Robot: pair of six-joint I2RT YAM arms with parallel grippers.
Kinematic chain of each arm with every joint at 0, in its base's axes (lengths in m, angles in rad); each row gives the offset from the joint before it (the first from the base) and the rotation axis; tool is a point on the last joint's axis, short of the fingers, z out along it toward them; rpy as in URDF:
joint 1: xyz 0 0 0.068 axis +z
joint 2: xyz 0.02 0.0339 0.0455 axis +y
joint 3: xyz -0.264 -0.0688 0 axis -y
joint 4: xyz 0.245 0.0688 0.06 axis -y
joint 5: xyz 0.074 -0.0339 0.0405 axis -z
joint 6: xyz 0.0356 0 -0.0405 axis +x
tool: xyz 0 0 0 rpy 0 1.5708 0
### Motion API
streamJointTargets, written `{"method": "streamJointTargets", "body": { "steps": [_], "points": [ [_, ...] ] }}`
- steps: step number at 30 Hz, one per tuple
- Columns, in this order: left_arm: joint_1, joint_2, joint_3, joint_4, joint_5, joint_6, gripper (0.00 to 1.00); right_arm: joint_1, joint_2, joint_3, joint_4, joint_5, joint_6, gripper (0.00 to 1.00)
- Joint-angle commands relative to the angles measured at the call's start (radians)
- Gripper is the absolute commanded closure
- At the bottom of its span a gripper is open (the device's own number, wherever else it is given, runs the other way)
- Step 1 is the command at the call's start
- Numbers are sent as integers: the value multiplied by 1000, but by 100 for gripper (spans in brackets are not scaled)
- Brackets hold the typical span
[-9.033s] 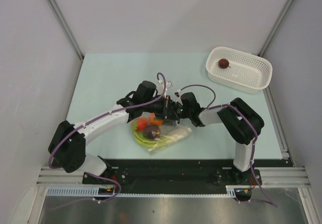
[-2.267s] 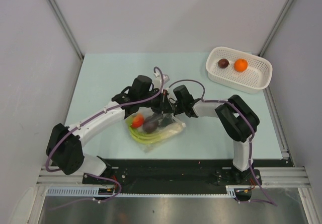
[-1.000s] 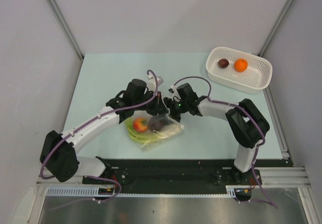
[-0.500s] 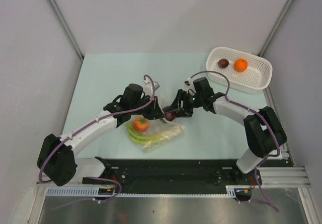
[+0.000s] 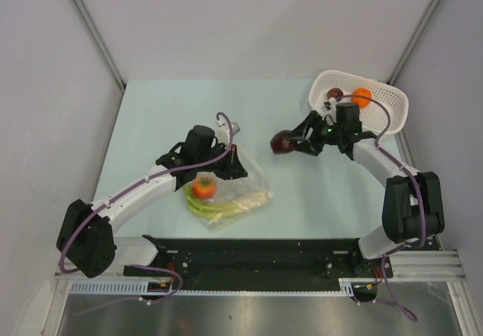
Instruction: Open the zip-top bag and remove the fake food
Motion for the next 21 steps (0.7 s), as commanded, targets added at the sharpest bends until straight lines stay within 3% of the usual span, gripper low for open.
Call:
{"method": "streamJointTargets", "body": {
  "steps": [1, 6, 10, 21],
  "points": [
    [8, 0, 28, 35, 15, 37, 100, -176, -51, 2, 53, -23, 51, 98],
    [8, 24, 60, 13, 21, 63, 100, -417, -27, 12, 108, 14, 111, 98],
    [10, 41, 83, -11, 13, 91, 100, -537, 25, 63, 116, 73, 111, 98],
    [71, 136, 175, -50, 59, 132, 100, -666, 209, 285, 113, 305, 62, 96]
  ]
}}
